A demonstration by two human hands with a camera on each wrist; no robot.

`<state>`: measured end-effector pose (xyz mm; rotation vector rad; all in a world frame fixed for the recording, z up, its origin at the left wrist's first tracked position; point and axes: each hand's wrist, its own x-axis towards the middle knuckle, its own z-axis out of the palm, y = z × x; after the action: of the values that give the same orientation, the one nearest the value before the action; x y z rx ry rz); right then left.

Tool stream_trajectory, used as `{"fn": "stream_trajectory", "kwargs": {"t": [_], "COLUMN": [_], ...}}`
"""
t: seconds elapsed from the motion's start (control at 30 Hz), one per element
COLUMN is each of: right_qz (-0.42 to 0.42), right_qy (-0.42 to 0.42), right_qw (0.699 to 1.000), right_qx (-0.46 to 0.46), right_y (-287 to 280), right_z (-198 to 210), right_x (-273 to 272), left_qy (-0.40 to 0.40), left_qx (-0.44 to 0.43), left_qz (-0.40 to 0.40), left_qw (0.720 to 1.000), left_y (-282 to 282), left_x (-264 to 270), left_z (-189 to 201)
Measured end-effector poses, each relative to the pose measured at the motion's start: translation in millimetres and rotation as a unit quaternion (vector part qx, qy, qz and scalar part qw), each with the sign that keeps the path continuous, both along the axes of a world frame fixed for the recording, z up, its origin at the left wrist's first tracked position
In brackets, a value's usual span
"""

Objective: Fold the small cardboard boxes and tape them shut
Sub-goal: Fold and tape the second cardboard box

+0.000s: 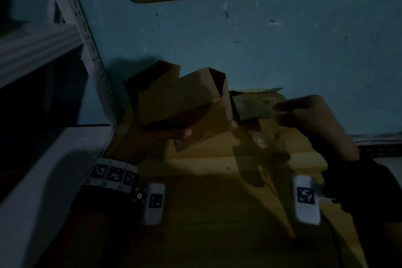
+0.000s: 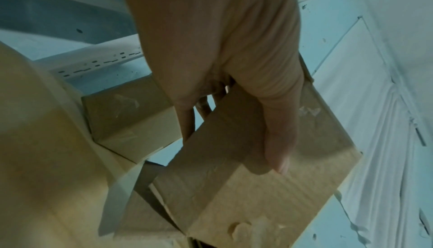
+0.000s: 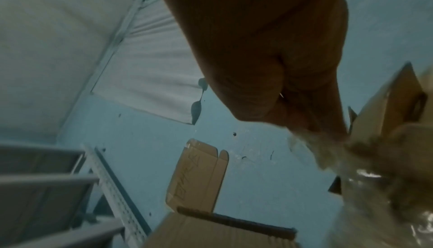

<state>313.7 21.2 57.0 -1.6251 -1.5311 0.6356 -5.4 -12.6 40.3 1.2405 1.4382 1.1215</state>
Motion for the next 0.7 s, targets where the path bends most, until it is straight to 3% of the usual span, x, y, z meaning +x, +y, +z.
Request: {"fn": "stream_trajectory", "kwargs": {"t": [0.1,0.3,0.47,0.7], "right_qz": [0.017,0.032,0.055,0.044], "right_qy": [-0.126,-0.338,-0.401,-0.407], "right_qw": [0.991,0.937,0.902,0.895], "right_qx": [0.033,-0.082,-0.149,-0.175], "right_y": [2,3,4,1], "right_z": [-2,-16,-24,-16], "right_x": [-1,-8,-13,-10], "left_qy": [0.003,0.004,0.016,0.027], "left_qx": [0.003,-0.013,-0.056,-0.029], "left_qz": [0.010,0.005,-0.058,-0.057], "left_qw": [1.000,1.000,0.997,0.998], "left_y": [0,-18,0,0], "left_x": [-1,11,-8,-7], "left_z": [-2,17,4,3]}}
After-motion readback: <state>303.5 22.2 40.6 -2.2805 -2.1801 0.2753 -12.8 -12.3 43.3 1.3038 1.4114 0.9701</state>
